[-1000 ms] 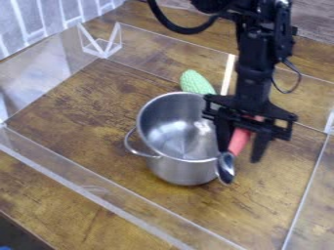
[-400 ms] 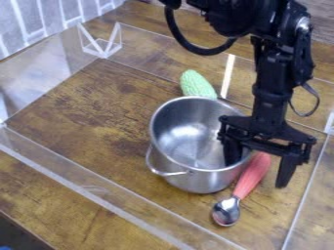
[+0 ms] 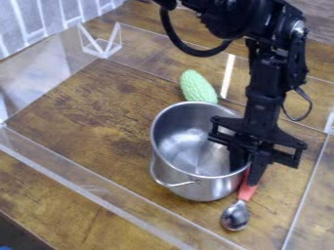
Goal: Move the pink spoon to the right
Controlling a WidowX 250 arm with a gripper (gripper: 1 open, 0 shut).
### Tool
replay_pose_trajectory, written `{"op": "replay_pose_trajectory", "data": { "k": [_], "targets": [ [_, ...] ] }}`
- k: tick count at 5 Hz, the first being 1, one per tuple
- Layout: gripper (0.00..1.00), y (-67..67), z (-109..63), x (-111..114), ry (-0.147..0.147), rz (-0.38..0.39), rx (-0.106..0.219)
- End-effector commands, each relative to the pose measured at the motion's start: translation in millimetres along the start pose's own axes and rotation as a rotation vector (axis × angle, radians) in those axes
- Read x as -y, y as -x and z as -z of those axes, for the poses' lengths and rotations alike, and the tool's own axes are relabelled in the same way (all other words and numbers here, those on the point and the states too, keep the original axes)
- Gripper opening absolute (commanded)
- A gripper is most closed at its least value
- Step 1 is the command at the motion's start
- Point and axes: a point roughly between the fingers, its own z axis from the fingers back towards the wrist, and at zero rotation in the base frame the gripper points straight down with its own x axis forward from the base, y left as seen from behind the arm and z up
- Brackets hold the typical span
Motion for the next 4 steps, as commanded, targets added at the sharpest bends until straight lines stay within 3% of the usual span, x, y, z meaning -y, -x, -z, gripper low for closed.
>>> {"op": "replay_pose_trajectory", "data": {
  "k": [1,2,3,4],
  "targets": [
    [0.00,-8.8,-35.2,-5,0.015,0.035,0.068],
    [0.00,-10.5,-39.7,-18,0.002,0.078,0.062],
    [1.00,-13.1,-42.8,-30,-0.001,0.116,0.060],
    [1.00,-20.1,-37.2,-41,0.009,0.122,0.064]
  ]
}}
